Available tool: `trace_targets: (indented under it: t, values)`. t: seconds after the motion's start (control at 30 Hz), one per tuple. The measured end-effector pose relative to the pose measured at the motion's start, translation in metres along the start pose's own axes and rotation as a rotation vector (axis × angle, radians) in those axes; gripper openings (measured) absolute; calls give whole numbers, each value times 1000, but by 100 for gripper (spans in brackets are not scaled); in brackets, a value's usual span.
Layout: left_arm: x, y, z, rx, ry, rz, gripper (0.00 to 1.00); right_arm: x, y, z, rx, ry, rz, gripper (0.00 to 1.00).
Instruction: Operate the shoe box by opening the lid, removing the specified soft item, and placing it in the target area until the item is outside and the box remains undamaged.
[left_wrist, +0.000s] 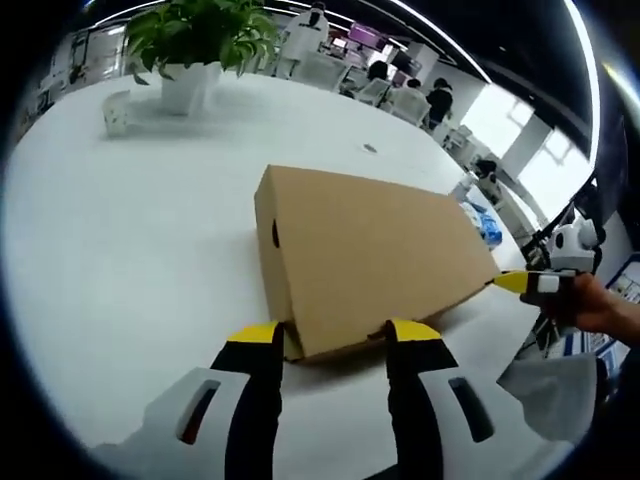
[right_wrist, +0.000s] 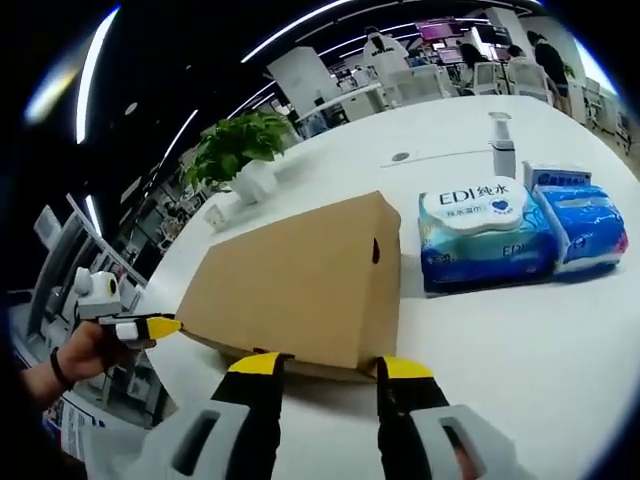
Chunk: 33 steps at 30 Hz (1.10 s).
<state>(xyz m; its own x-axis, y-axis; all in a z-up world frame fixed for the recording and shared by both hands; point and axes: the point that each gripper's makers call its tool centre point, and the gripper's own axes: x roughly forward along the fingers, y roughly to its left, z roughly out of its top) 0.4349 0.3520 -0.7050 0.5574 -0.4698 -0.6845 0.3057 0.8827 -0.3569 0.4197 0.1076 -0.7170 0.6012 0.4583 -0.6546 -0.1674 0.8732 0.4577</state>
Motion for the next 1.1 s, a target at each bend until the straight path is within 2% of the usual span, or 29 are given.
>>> trace_targets:
  t: [0.13, 0.3, 0.5, 0.7, 1.1]
  values:
    - [14, 3, 19, 28, 13, 5, 39, 11, -6, 17, -32, 15, -11, 34]
    - [35, 7, 42, 20, 12, 6, 39, 25, -17, 44, -44, 11, -41, 33]
    - [54, 7, 63, 23, 18, 2, 39, 34, -28, 64, -60, 6, -69, 32]
    - [62, 6, 72, 28, 23, -4, 39, 36, -35, 71, -47, -6, -76, 32]
    - [64, 8, 72, 42, 25, -4, 39, 35, -36, 71, -50, -16, -73, 32]
